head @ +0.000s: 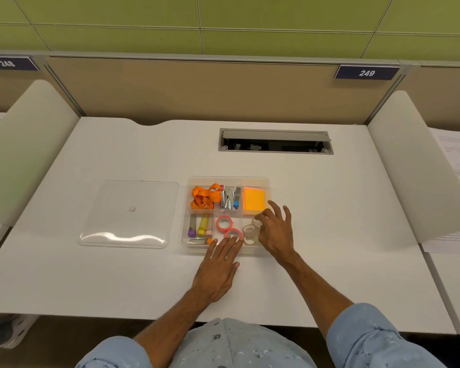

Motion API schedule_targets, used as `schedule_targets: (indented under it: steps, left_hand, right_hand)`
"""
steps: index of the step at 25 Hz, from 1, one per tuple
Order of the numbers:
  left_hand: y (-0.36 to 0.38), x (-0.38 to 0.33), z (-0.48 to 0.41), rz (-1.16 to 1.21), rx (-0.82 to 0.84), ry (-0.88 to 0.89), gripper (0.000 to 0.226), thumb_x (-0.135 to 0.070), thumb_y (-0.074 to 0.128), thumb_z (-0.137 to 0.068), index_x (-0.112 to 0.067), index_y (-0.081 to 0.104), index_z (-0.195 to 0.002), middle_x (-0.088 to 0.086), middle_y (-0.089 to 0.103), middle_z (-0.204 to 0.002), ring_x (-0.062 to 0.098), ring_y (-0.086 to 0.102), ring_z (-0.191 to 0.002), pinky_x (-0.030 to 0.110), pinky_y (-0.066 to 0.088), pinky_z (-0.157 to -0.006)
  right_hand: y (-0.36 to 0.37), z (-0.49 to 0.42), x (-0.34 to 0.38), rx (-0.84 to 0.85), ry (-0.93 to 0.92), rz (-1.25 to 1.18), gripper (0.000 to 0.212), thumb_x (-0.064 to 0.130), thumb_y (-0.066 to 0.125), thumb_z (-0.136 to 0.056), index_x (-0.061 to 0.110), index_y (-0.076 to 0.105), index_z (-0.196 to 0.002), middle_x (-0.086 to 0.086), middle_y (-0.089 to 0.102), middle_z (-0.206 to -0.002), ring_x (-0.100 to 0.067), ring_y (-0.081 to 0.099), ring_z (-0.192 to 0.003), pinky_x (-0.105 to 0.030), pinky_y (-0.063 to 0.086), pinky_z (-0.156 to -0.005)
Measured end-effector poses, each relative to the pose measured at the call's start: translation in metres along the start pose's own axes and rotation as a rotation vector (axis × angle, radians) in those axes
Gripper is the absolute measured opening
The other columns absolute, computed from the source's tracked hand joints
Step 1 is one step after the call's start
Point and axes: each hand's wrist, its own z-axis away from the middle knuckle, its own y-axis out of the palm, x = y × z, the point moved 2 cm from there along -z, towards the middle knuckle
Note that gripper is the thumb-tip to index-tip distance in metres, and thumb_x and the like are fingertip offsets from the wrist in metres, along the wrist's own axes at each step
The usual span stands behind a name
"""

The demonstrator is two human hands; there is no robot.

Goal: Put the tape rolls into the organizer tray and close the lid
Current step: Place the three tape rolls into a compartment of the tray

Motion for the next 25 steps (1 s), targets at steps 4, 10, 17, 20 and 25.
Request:
schedule_targets:
  steps: [4, 10, 17, 20, 25]
  left_hand:
    - [0.000, 0.000, 0.000, 0.007, -0.010, 0.007, 0.061, -0.046, 0.028, -0.116, -0.021, 0.028, -0.171, 0.005, 0.033, -0.176, 0.026, 0.030, -0.163, 0.052, 0.017, -0.132]
    - [-0.005, -0.002, 0.000, 0.011, -0.025, 0.008, 0.062, -0.043, 0.041, -0.114, -0.019, 0.030, -0.170, 0.006, 0.035, -0.175, 0.026, 0.032, -0.163, 0.052, 0.023, -0.134]
    - [-0.004, -0.006, 0.000, 0.038, -0.059, -0.003, 0.061, -0.044, 0.035, -0.113, -0.018, 0.033, -0.169, 0.008, 0.040, -0.172, 0.028, 0.037, -0.160, 0.047, 0.004, -0.134]
    - [-0.006, -0.006, -0.001, 0.050, -0.073, -0.002, 0.061, -0.044, 0.033, -0.113, -0.018, 0.032, -0.168, 0.009, 0.043, -0.171, 0.029, 0.040, -0.159, 0.048, 0.005, -0.132]
    - [-0.006, -0.007, -0.001, 0.045, -0.072, 0.002, 0.062, -0.045, 0.033, -0.113, -0.018, 0.033, -0.168, 0.009, 0.044, -0.170, 0.030, 0.041, -0.158, 0.048, 0.005, -0.132]
  right_hand:
    - [0.001, 0.002, 0.000, 0.052, -0.002, -0.043, 0.034, 0.021, 0.087, -0.073, 0.023, 0.079, -0.106, -0.004, 0.076, -0.124, -0.029, 0.043, -0.148, -0.063, 0.015, -0.125]
    - [-0.006, 0.004, -0.005, 0.026, 0.004, -0.085, 0.029, 0.013, 0.085, -0.073, 0.021, 0.079, -0.100, -0.003, 0.077, -0.122, -0.030, 0.044, -0.147, -0.062, 0.019, -0.124]
    - [-0.022, 0.006, 0.007, 0.228, -0.004, 0.119, 0.034, 0.056, 0.074, -0.084, 0.023, 0.080, -0.090, -0.001, 0.074, -0.121, -0.026, 0.044, -0.142, -0.057, 0.020, -0.120]
    - [-0.014, 0.008, 0.012, 0.296, 0.043, 0.189, 0.040, 0.060, 0.071, -0.086, 0.023, 0.082, -0.096, -0.001, 0.071, -0.129, -0.026, 0.035, -0.150, -0.058, 0.010, -0.124]
    - [-0.015, 0.012, 0.011, 0.237, 0.038, 0.148, 0.021, 0.039, 0.072, -0.084, 0.023, 0.079, -0.094, -0.001, 0.071, -0.127, -0.026, 0.028, -0.155, -0.061, 0.002, -0.125]
